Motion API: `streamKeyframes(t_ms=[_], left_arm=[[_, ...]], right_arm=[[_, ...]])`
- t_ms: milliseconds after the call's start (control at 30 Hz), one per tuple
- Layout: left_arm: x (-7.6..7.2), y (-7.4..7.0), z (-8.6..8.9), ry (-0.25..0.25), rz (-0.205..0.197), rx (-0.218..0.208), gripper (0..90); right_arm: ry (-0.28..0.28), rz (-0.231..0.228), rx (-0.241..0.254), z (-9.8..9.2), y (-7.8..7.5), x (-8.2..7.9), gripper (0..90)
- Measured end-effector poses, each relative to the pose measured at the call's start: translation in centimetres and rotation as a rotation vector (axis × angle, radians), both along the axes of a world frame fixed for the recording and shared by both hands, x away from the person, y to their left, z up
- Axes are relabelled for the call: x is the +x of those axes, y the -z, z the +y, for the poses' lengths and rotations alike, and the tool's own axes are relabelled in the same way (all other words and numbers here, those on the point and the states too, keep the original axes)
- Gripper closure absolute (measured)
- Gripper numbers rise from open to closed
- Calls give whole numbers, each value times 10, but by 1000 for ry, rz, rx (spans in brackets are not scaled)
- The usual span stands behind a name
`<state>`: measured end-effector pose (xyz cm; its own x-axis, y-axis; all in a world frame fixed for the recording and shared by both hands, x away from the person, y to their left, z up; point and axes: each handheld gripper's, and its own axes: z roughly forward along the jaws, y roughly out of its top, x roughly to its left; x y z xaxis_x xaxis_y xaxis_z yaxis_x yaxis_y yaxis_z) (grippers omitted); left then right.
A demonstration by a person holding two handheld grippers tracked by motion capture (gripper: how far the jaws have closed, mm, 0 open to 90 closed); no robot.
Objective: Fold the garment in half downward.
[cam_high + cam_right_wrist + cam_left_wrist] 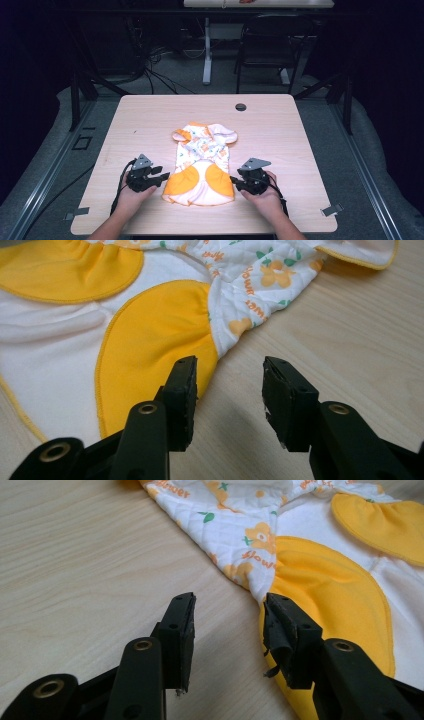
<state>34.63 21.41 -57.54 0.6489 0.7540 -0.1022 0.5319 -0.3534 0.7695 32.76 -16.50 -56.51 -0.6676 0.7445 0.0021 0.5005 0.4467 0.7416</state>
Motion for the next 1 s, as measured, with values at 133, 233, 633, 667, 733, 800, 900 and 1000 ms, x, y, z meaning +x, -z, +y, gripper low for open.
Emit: streamKeyframes(t_ms=[133,233,633,667,733,800,900,1000], left_arm=[[1,-1,-5,-4,5,-12,584],[1,-3,-7,-7,-15,1,594],[-2,-10,-33,90,-73,28,898],[-1,-7,-37,107,-65,46,900],[-1,-2,-40,116,-49,65,900],[0,0,-40,126,-42,72,900],[0,2,-40,127,-31,78,900],[0,5,-40,137,-24,81,899]], right_arm=[[4,9,21,3,3,4,617],[6,7,19,4,3,6,646],[-41,-48,21,27,-4,3,869],[-55,-32,29,31,-2,6,895],[-74,-19,5,34,1,7,897],[-87,-8,-16,37,5,7,894],[-102,2,-46,40,10,7,892],[-109,7,-49,40,11,6,891]])
